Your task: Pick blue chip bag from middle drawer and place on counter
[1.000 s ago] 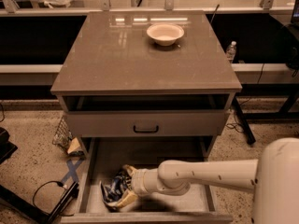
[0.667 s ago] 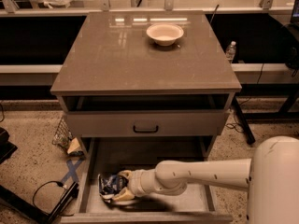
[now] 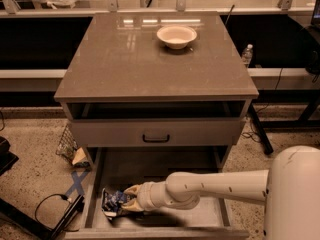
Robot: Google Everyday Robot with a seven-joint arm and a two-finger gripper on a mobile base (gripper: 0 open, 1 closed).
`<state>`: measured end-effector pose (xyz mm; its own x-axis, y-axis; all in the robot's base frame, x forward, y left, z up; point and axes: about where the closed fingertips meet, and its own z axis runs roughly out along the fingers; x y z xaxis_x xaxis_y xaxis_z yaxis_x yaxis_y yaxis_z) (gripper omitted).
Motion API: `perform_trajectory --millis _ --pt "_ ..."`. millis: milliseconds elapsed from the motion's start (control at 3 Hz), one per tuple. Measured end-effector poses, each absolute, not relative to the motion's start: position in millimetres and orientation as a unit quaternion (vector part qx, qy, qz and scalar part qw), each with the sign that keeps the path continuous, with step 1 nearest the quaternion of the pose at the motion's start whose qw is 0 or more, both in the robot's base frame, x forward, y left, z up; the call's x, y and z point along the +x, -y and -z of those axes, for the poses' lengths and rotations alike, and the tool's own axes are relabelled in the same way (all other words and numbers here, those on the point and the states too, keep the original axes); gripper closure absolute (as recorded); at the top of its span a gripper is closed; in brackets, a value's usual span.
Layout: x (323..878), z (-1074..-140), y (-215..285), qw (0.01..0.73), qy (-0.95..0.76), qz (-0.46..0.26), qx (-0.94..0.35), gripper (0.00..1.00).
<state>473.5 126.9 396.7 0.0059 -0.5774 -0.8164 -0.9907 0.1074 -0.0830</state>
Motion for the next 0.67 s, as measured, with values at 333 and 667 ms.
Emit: perform_trajectory --millis 333,667 --pt "467 -421 -133 0.386 -0.637 -0.293 -0.599 1.0" --pt "442 -480 -143 0.395 -0.63 -0.324 -0.585 1.0"
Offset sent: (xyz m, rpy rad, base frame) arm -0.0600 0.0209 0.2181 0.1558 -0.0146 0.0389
